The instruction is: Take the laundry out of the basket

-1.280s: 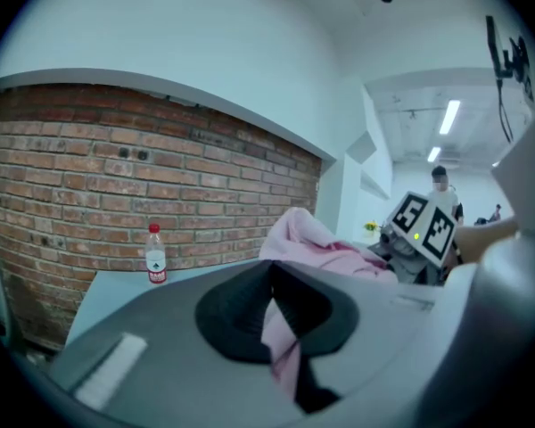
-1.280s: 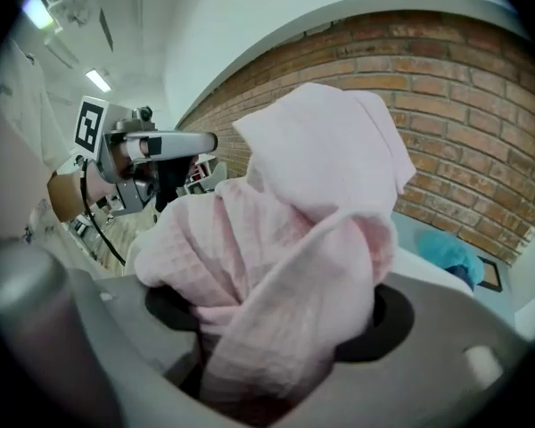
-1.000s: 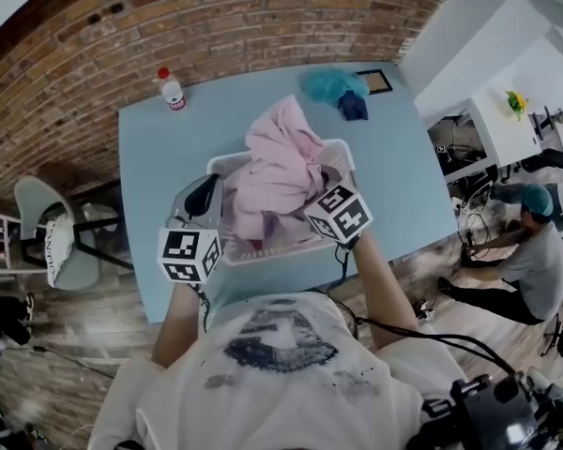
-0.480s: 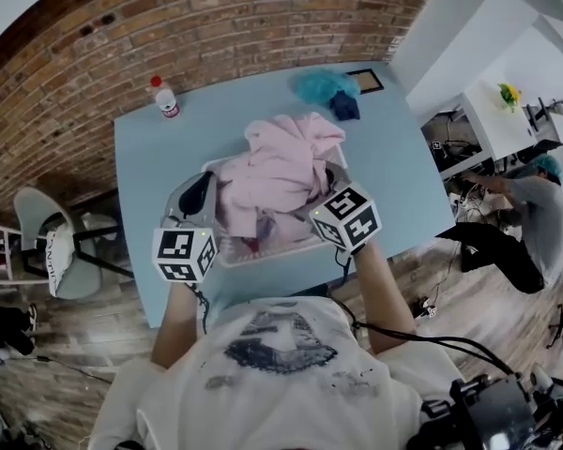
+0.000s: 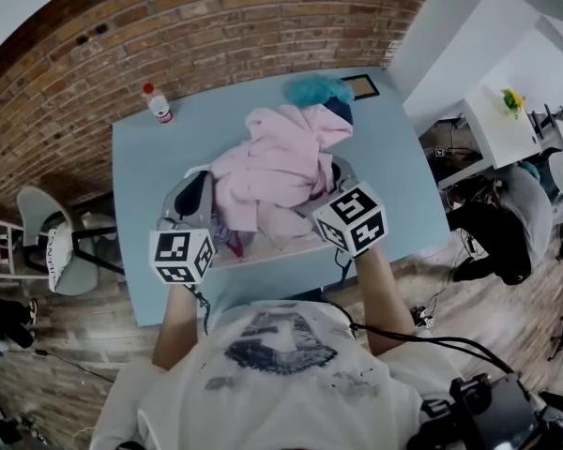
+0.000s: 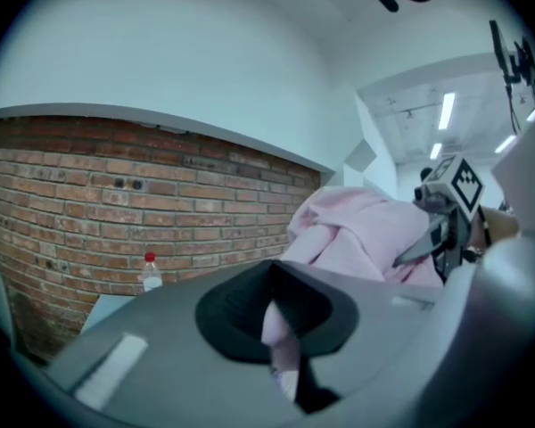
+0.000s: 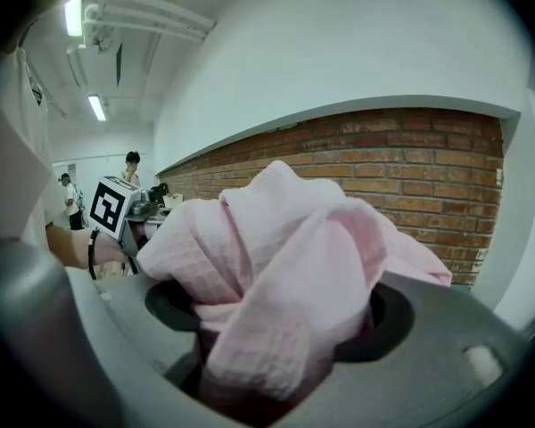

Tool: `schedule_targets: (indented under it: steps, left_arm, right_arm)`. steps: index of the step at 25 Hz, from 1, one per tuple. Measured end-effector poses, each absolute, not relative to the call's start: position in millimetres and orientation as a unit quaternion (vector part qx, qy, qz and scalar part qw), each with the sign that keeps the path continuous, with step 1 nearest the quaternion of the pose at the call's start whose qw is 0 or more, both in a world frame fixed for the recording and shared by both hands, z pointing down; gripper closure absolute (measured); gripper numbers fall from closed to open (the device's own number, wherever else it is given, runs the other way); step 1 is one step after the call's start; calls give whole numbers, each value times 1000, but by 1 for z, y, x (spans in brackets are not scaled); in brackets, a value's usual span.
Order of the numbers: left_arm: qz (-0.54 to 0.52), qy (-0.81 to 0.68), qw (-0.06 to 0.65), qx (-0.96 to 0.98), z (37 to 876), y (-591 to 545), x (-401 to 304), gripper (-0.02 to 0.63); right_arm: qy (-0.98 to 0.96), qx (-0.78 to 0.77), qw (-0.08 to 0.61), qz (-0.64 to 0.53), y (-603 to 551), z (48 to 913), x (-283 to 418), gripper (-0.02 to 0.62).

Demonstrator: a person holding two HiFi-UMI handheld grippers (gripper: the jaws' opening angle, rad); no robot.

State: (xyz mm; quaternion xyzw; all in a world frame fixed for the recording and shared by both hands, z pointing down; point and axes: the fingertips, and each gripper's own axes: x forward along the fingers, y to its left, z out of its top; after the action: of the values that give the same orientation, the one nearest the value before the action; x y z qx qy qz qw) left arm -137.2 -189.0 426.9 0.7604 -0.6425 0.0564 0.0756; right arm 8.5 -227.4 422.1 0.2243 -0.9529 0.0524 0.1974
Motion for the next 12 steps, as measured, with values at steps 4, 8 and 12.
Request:
schedule_targets:
  steps: [4,8,12]
  left_arm:
    - [58,-643,71,760,421,-199,-106,615]
    - [59,-637,60,766,413,-215,-65,615]
    - [59,-627,55,775,410,-231,-20,615]
  right_arm:
    - [-954,231,187,49,-240,411,44,202]
    - [-953,241,176,44,-253,399,86,202]
    - [-951,256,171,41,-267,394,132,202]
